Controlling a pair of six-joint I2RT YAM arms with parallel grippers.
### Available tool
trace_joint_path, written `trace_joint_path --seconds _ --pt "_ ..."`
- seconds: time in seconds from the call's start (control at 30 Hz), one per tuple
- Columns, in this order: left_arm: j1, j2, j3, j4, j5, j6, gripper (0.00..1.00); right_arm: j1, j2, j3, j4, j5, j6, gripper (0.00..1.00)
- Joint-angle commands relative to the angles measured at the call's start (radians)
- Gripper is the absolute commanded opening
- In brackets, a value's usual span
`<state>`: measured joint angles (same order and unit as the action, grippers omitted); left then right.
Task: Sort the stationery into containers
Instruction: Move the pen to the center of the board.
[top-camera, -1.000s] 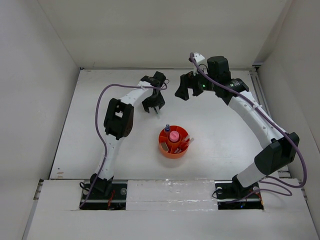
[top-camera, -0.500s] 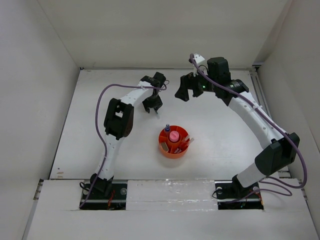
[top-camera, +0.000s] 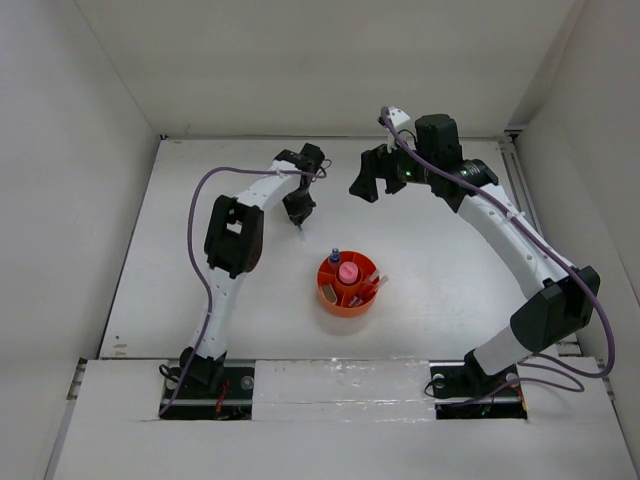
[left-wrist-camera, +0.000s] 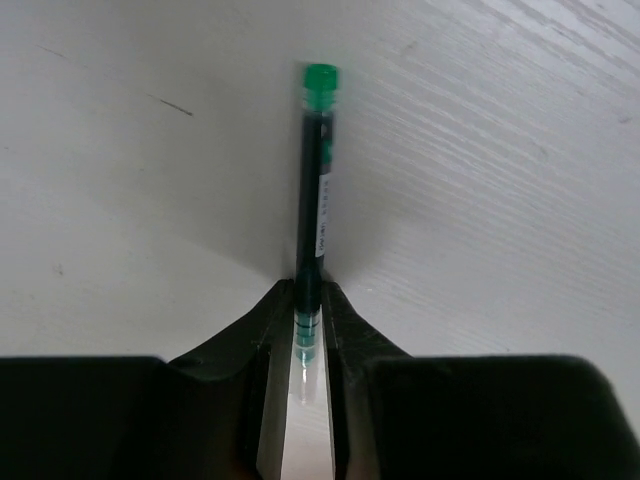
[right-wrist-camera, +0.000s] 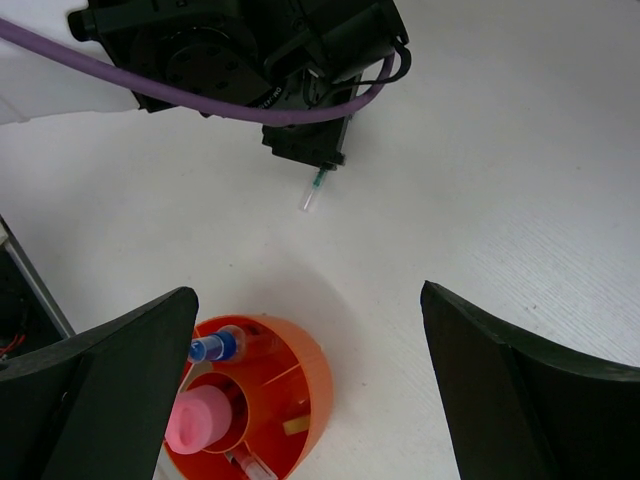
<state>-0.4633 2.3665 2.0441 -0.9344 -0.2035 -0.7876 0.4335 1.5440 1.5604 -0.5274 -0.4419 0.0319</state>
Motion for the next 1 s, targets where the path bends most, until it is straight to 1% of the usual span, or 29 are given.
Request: trace_joint_path --seconds 0.0,0.1,0.23,0.27,0.3,0.33,0.43,0.53,0.6,0.67,0.73,0.83,0.9,0.93,0.97 --pt "0.028 0.022 -0.048 -0.064 -0.046 0.016 0.12 0.008 -0.044 0.004 0.055 -0.024 0.005 0.99" --pt "0.037 0.0 -0.062 -0.055 -0.047 0.004 0.09 0.008 -0.044 0.004 0.055 -0.024 0.005 0.99" --pt "0.046 -0.009 -0.075 -0.046 -0.011 -0.007 0.06 0.008 -0.044 0.004 0.055 -0.034 0.005 0.99" --pt "0.046 -0.009 -0.061 -0.046 -0.011 -0.018 0.05 0.008 -0.044 0.004 0.055 -0.034 0.005 0.99" --pt "0.046 0.0 -0.061 -0.061 -0.011 -0.036 0.0 0.008 -0.044 0.004 0.055 -0.034 0.005 0.99" --pt "0.055 0.0 -0.05 -0.073 -0.011 -0.036 0.0 0.008 -0.044 0.004 0.055 -0.034 0.005 0.99" --pt "0.083 -0.009 -0.081 -0.063 0.022 -0.074 0.0 0.008 -0.044 0.004 0.055 -0.034 0.005 0.99" --pt "0.109 -0.038 -0.113 -0.043 0.044 -0.143 0.0 0.008 -0.044 0.004 0.055 -0.034 0.005 0.99" --pt "0.133 -0.05 -0.104 -0.043 0.053 -0.203 0.0 0.008 -0.044 0.004 0.055 -0.034 0.005 0.99" --pt "0.159 -0.068 -0.104 -0.043 0.076 -0.251 0.03 0.008 -0.044 0.004 0.055 -0.034 0.005 0.99" --pt "0.19 -0.078 -0.104 -0.043 0.11 -0.329 0.03 0.008 -0.044 0.004 0.055 -0.034 0.005 0.99" --pt "0.206 -0.102 -0.095 -0.034 0.11 -0.403 0.03 0.008 -0.044 0.004 0.055 -0.043 0.014 0.99" --pt "0.225 -0.102 -0.081 -0.024 0.11 -0.469 0.07 0.008 -0.044 0.004 0.055 -0.043 0.014 0.99" --pt "0.238 -0.102 -0.067 -0.024 0.11 -0.489 0.12 0.008 -0.044 0.004 0.055 -0.043 0.014 0.99" --pt "0.238 -0.102 -0.056 -0.024 0.119 -0.507 0.12 0.008 -0.053 0.004 0.055 -0.043 0.014 0.99"
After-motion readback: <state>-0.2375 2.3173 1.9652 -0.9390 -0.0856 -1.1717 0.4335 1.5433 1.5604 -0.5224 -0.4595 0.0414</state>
